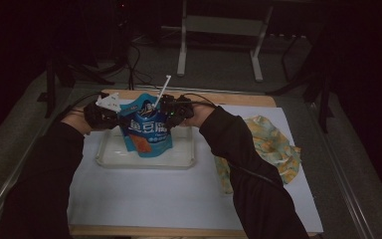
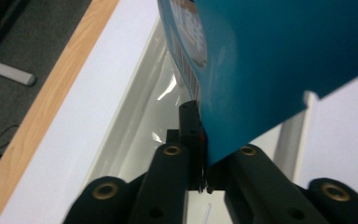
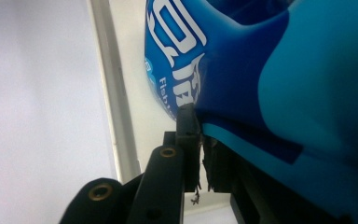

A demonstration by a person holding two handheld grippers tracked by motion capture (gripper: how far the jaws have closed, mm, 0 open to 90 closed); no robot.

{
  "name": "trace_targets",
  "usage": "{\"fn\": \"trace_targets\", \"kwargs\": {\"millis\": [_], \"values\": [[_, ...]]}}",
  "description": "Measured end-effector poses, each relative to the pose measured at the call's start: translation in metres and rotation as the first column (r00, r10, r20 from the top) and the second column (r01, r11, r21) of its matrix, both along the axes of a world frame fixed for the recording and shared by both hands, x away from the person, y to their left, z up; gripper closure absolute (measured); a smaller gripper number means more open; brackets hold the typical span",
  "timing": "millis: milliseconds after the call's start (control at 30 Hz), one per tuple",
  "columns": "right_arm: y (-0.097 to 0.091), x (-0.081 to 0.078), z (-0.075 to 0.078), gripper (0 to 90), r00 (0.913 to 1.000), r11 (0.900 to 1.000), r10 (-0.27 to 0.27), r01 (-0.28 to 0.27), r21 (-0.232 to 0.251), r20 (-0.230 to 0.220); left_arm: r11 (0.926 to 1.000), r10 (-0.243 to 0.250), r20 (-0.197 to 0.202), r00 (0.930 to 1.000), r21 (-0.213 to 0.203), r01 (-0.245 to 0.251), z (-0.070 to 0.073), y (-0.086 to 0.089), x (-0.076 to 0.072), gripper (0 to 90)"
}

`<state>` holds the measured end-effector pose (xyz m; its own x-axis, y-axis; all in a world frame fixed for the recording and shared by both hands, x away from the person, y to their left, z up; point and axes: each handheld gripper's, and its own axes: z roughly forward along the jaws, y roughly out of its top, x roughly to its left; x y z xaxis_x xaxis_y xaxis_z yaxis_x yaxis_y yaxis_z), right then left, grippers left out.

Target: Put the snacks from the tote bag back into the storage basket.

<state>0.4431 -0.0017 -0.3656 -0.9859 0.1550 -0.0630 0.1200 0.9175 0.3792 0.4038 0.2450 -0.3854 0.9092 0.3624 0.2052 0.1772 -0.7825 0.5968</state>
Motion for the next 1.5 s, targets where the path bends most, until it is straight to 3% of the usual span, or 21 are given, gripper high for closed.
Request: {"fn": "trace_targets", "kwargs": {"millis": [100, 133, 200, 433, 600, 633, 667, 700, 800, 833, 867, 900, 967, 1067, 1100, 1133, 1300, 1400, 1500], "values": [[-0.003, 0.001, 0.001, 78.9, 0.9999, 0.9999, -0.011, 0.011, 0.008, -0.007, 0.9999, 0.008, -0.015, 0.9999, -0.008, -0.008, 0.001, 0.002, -0.002, 79.4], [-0.007, 0.002, 0.003, 73.2, 0.9996, 0.9995, -0.027, 0.027, 0.016, -0.005, 0.9999, 0.01, -0.02, 0.9998, -0.007, -0.01, 0.002, 0.003, -0.002, 74.8], [-0.011, 0.002, 0.005, 68.9, 0.9996, 0.9994, -0.026, 0.026, 0.024, -0.008, 0.9994, 0.033, -0.053, 0.998, 0.006, -0.033, 0.003, 0.005, -0.005, 66.2], [-0.021, -0.004, 0.016, 50.3, 0.9993, 0.9974, -0.038, 0.038, 0.061, -0.001, 0.9963, 0.076, -0.059, 0.9954, 0.046, -0.073, 0.005, 0.008, -0.016, 39.4], [-0.03, -0.011, 0.021, 38.0, 0.9996, 0.9949, -0.028, 0.027, 0.097, 0.007, 0.9958, 0.085, -0.079, 0.9932, 0.041, -0.082, -0.002, 0.015, -0.024, 25.6], [-0.03, -0.011, 0.021, 38.0, 0.9996, 0.9949, -0.028, 0.027, 0.097, 0.007, 0.9958, 0.085, -0.079, 0.9932, 0.041, -0.082, -0.002, 0.015, -0.024, 18.7], [-0.035, -0.011, 0.022, 35.1, 0.9995, 0.992, -0.032, 0.031, 0.122, 0.005, 0.9939, 0.107, -0.084, 0.9908, 0.037, -0.104, -0.004, 0.017, -0.027, 17.4], [-0.037, -0.012, 0.022, 32.9, 0.9992, 0.9913, -0.039, 0.038, 0.126, 0.004, 0.9938, 0.111, -0.108, 0.9879, 0.007, -0.111, -0.005, 0.021, -0.027, 17.4], [-0.043, -0.013, 0.02, 27.4, 0.9987, 0.9894, -0.046, 0.043, 0.139, 0.02, 0.9908, 0.135, -0.089, 0.9868, 0.002, -0.135, -0.005, 0.024, -0.03, 13.5], [-0.044, -0.014, 0.019, 24.8, 0.9989, 0.9889, -0.043, 0.04, 0.143, 0.018, 0.9884, 0.145, -0.099, 0.9844, -0.03, -0.149, -0.006, 0.028, -0.033, 12.3], [-0.047, -0.015, 0.018, 22.2, 0.9991, 0.9878, -0.04, 0.037, 0.151, 0.015, 0.9884, 0.145, -0.099, 0.9844, -0.03, -0.149, -0.006, 0.028, -0.033, 10.0], [-0.05, -0.016, 0.017, 20.7, 0.9992, 0.9859, -0.038, 0.036, 0.164, 0.014, 0.9841, 0.156, -0.095, 0.9831, -0.071, -0.163, -0.005, 0.031, -0.039, 8.5], [-0.054, -0.018, 0.015, 15.5, 0.9995, 0.9835, -0.03, 0.029, 0.178, 0.005, 0.9795, 0.167, -0.11, 0.9798, -0.096, -0.177, -0.006, 0.033, -0.042, 4.1], [-0.058, -0.02, 0.013, 15.0, 0.9996, 0.9813, -0.028, 0.027, 0.191, 0.006, 0.9793, 0.168, -0.109, 0.9798, -0.095, -0.179, -0.006, 0.033, -0.044, 2.4], [-0.058, -0.02, 0.013, 14.9, 0.9996, 0.9813, -0.028, 0.027, 0.191, 0.006, 0.9769, 0.187, -0.084, 0.9789, -0.09, -0.194, -0.008, 0.031, -0.051, 2.4], [-0.063, -0.023, 0.01, 14.0, 0.9998, 0.9771, -0.015, 0.017, 0.212, -0.012, 0.975, 0.195, -0.086, 0.9771, -0.091, -0.203, -0.008, 0.031, -0.052, 2.2], [-0.073, -0.028, 0.004, 13.7, 0.9996, 0.9671, -0.024, 0.027, 0.253, -0.018, 0.9674, 0.201, -0.087, 0.9758, -0.14, -0.211, -0.011, 0.03, -0.062, 2.2], [-0.078, -0.032, 0.002, 13.9, 0.9989, 0.9617, -0.045, 0.046, 0.27, -0.011, 0.9599, 0.218, -0.056, 0.9744, -0.168, -0.224, -0.014, 0.027, -0.07, 2.2], [-0.082, -0.038, -0.001, 14.1, 0.9986, 0.9543, -0.052, 0.047, 0.295, 0.01, 0.9546, 0.216, -0.049, 0.9752, -0.199, -0.221, -0.014, 0.023, -0.079, 2.2]]}}
